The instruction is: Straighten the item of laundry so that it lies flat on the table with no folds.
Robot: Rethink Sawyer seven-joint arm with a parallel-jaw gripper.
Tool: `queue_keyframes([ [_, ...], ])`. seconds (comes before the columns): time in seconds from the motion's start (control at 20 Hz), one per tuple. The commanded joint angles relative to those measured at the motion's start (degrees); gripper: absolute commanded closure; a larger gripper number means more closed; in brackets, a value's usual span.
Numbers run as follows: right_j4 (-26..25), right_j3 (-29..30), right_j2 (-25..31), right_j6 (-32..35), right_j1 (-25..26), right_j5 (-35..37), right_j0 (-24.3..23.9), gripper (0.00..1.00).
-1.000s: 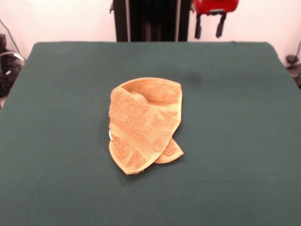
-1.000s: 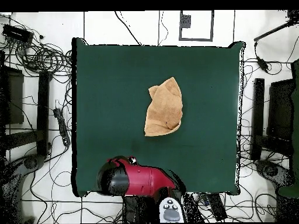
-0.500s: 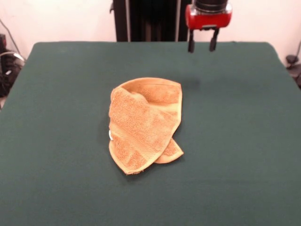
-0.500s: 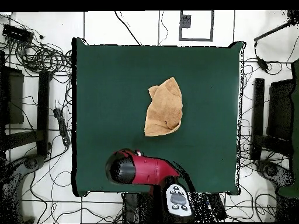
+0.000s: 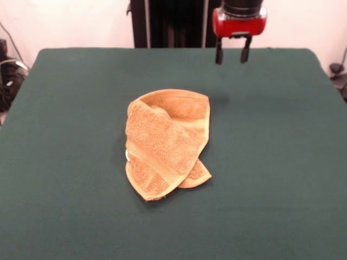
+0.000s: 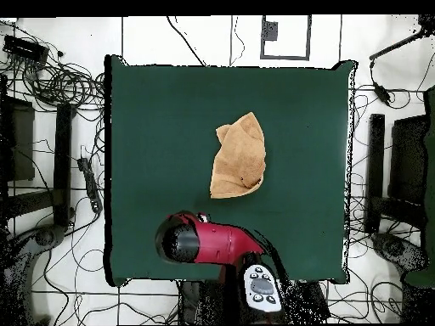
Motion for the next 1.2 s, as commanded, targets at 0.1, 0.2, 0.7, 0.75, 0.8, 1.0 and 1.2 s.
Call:
queue_keyframes([
  [0.1,-1.0,-5.0,2.4,5.9,0.1,3.6,0.2,0.00],
  [0.2,-1.0,-5.6,2.1,5.7,-0.1,5.0,0.4,0.00],
  [0.7,-2.0,-11.2,3.1,2.2,2.6,8.5,-2.7,0.00],
  [0.75,-2.2,-11.6,3.2,2.0,2.7,8.8,-2.9,0.00],
  [0.8,-2.3,-12.0,3.5,1.8,2.8,9.0,-3.2,0.00],
  [1.0,-2.8,-12.3,3.9,1.5,2.4,10.0,-3.9,0.00],
  [1.2,-3.7,-12.2,3.8,2.1,1.6,10.3,-3.8,0.00],
])
